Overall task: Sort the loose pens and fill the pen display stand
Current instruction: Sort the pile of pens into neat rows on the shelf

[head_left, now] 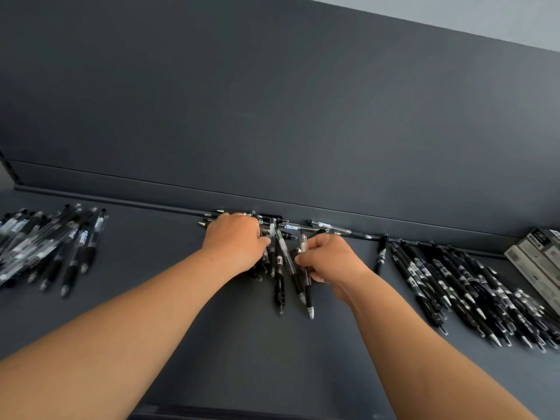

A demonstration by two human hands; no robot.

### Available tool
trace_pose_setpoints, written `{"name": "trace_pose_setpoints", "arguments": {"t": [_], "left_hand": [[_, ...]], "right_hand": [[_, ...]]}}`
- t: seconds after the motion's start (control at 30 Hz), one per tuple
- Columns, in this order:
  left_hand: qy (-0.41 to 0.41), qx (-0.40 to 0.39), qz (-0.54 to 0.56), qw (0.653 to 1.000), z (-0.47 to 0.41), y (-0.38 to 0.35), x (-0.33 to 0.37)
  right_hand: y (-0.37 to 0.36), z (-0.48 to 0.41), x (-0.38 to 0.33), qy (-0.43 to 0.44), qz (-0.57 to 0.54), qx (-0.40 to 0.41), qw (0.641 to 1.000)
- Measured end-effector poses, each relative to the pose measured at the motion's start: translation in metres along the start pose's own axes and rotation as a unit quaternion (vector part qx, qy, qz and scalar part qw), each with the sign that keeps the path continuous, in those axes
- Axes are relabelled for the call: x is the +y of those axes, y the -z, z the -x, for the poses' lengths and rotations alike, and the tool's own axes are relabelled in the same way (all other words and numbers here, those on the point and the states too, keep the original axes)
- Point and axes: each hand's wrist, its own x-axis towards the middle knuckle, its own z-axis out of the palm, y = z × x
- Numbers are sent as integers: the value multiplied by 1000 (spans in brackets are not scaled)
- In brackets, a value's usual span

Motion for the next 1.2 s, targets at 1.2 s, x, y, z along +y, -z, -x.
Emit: {"name": "trace_pose_setpoints", "arguments": {"t": [1.2], "left_hand": [[255,-43,510,820,45,82,-98]], "right_hand": [[-89,19,-93,91,-56,-169,980]]}}
